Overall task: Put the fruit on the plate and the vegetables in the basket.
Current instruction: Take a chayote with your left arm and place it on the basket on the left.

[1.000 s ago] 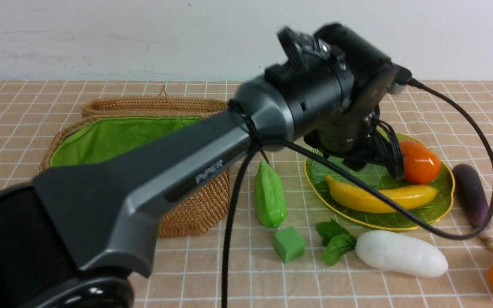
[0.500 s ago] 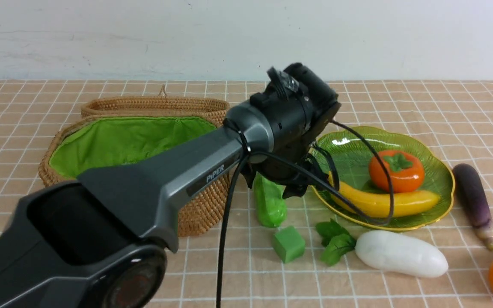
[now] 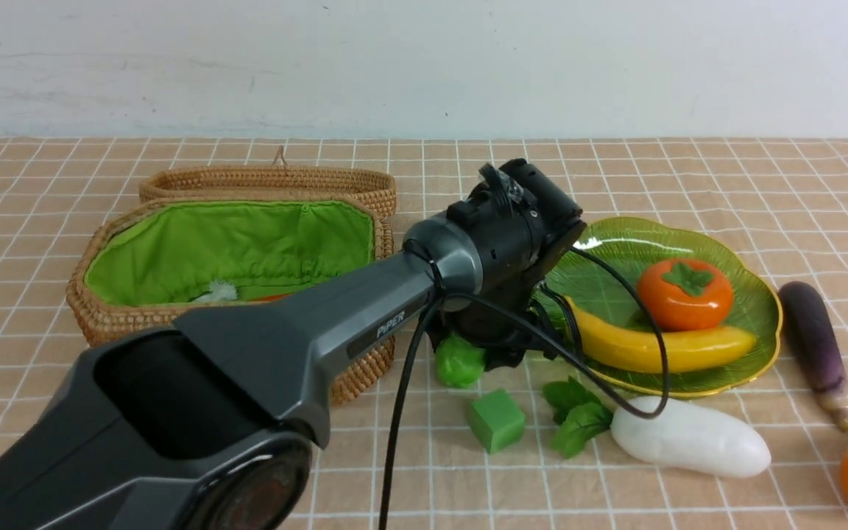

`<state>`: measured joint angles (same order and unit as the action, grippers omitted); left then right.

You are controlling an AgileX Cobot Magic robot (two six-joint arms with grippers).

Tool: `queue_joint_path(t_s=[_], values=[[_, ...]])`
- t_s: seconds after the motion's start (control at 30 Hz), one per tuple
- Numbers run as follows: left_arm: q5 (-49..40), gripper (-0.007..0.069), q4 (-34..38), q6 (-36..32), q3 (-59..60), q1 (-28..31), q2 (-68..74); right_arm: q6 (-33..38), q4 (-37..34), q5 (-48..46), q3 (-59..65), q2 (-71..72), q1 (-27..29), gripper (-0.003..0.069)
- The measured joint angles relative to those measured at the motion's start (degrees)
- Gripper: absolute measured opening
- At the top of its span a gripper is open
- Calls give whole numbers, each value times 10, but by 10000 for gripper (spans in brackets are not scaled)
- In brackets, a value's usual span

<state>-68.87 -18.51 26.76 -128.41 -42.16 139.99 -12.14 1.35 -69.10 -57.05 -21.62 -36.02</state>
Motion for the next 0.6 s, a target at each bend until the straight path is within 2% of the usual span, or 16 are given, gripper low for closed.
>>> queue_joint_path(t_s=[0.1,0.27,0.37,0.53,0.6], values=[[-13,438,6,-29,1,-6,-51,0,0,4,0,0,0,206],[-17,438,42,-154,10,-29,-178,0,2,27,0,0,0,206],[-17,438,65,-198,34,-31,-238,0,5,34,0,0,0,208],[-18,438,52,-318,162,8,-375,0,8,51,0,0,0,209],[-18,438,42,-416,240,57,-416,0,8,52,0,0,0,209]])
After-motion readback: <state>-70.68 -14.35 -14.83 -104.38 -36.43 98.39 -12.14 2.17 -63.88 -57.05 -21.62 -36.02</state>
